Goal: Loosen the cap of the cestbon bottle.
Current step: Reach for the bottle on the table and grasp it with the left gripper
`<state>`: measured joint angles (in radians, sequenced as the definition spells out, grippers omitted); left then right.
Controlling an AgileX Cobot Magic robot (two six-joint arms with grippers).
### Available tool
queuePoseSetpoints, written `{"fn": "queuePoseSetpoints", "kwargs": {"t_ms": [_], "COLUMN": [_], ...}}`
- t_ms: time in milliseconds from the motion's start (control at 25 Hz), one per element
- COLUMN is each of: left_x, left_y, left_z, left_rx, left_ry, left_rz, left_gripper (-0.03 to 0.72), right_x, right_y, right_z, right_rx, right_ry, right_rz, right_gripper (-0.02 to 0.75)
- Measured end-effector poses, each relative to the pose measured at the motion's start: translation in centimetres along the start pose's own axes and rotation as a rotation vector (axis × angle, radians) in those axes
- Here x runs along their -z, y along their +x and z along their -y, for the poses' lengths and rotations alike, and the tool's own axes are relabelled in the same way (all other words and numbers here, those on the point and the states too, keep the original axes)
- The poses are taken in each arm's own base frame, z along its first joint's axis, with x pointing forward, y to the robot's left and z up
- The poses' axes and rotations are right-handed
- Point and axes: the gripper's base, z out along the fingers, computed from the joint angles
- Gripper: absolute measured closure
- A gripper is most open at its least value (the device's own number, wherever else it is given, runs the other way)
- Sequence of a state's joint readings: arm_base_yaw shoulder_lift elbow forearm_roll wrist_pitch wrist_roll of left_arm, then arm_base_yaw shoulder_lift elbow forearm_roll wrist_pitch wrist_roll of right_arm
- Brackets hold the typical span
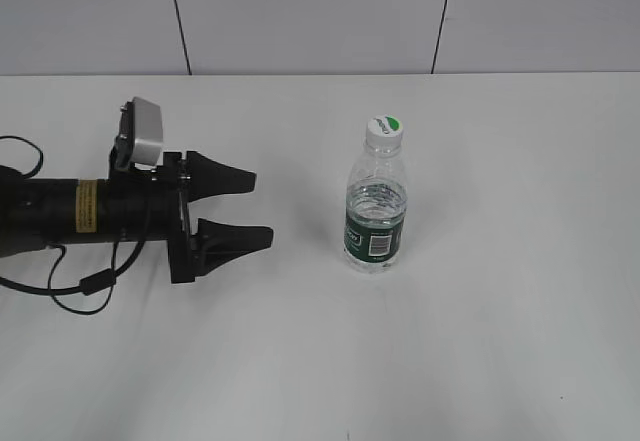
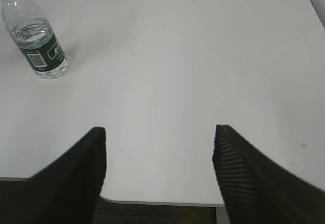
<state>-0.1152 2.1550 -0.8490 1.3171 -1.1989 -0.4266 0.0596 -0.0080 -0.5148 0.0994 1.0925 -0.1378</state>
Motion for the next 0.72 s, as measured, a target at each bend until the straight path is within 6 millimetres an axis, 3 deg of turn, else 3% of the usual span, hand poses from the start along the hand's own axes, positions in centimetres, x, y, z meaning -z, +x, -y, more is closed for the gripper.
{"fn": "queuePoseSetpoints", "kwargs": {"t_ms": [400,720], "left_x": [-5.4,-8.2], "left_y": [-2.0,-2.6], "left_z": [1.4,1.3], "left_rx": [-0.123,-0.153], "left_ry": [0.075,0.061], "left_rz": [-0.064,-0.068], "left_gripper": [0.104,0.104], "right_x": [0.0,0.0], "right_y": [0.0,0.0], "right_z": [0.0,0.0], "right_rx": [0.0,0.0], "right_ry": [0.0,0.0], "right_rz": [0.0,0.0], "right_gripper": [0.235,0.235]}}
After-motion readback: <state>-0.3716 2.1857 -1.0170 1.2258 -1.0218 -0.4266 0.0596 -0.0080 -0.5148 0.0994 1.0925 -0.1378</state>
